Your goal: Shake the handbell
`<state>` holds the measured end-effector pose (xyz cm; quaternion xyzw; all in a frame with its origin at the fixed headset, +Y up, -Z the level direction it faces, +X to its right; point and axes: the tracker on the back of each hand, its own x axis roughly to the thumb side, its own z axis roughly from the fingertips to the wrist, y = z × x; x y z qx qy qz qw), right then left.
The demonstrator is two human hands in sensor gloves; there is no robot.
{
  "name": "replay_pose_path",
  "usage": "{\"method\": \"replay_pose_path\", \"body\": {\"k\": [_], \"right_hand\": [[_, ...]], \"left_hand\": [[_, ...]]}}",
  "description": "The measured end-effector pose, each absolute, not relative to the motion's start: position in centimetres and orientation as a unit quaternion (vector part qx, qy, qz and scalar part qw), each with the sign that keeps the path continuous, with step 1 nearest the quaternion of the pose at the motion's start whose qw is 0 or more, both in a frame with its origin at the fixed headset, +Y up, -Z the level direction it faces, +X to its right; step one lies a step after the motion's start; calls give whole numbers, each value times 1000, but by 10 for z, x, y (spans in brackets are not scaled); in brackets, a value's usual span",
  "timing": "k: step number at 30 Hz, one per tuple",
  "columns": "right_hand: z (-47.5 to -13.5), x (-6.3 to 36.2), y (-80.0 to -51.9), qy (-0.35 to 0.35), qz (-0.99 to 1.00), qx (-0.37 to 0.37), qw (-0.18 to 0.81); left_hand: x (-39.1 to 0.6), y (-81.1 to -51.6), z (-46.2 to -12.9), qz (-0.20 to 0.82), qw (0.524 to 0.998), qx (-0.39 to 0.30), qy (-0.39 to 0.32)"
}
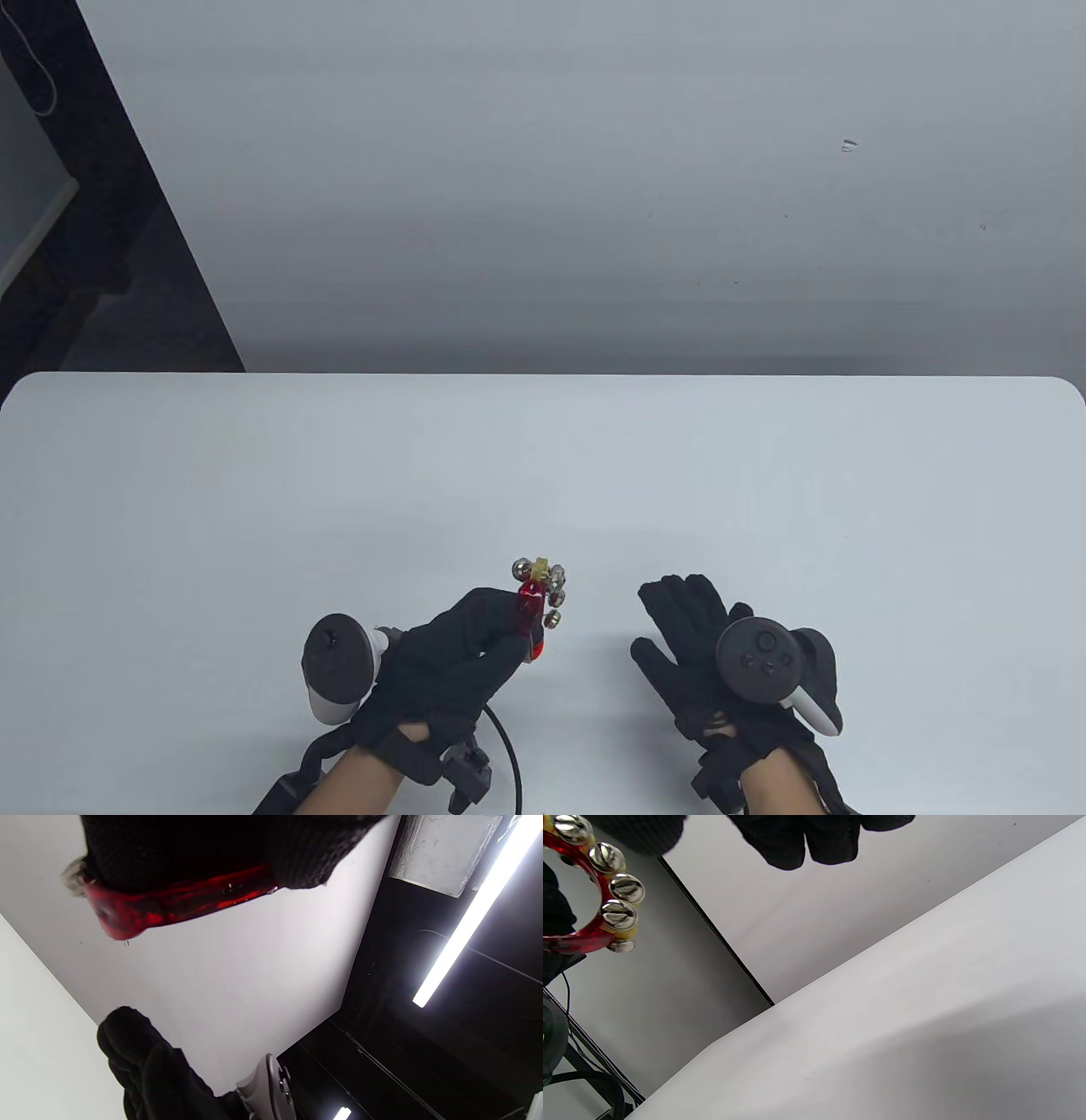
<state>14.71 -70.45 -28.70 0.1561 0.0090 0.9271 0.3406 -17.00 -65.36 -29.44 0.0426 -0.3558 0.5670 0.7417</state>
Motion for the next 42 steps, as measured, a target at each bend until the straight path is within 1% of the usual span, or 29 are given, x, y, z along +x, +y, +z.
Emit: {"method": "replay_pose_path", "body": {"k": [2, 3, 5, 19, 21, 22, 25, 27, 28, 29, 30, 31, 32, 34, 42], "right_hand": [[-287, 147, -706, 9, 928, 155, 340], [-287, 147, -706, 10, 928, 154, 339], [-287, 147, -706, 11, 928, 153, 340], [-287, 149, -706, 8, 927, 154, 342], [-287, 149, -706, 7, 927, 153, 343], [-287, 149, -706, 7, 927, 153, 344], [-287, 149, -705, 8, 926, 153, 344], [-287, 149, -705, 9, 927, 153, 343], [-288, 149, -706, 9, 927, 153, 343], [-288, 149, -706, 10, 927, 153, 342], [-288, 149, -707, 10, 927, 153, 341], [-288, 149, -707, 10, 928, 152, 341], [-288, 148, -707, 11, 928, 152, 341], [-288, 149, -707, 11, 927, 151, 342], [-289, 150, -707, 12, 927, 150, 344]], "left_hand": [[-173, -678, -306, 577, 752, 12, -319], [-175, -693, -312, 579, 757, -20, -301], [-178, -704, -318, 573, 768, -33, -283], [-172, -725, -327, 547, 793, -70, -260], [-172, -715, -323, 554, 786, -57, -268], [-171, -705, -318, 563, 775, -40, -284], [-169, -662, -295, 578, 733, 46, -355], [-171, -649, -288, 574, 728, 76, -366], [-172, -652, -292, 573, 734, 64, -360], [-174, -665, -298, 580, 737, 32, -346], [-175, -674, -302, 590, 737, 23, -330], [-177, -687, -309, 597, 741, -4, -309], [-178, -692, -312, 592, 747, -20, -302], [-181, -700, -317, 579, 763, -21, -287], [-179, -718, -326, 561, 782, -56, -265]]}}
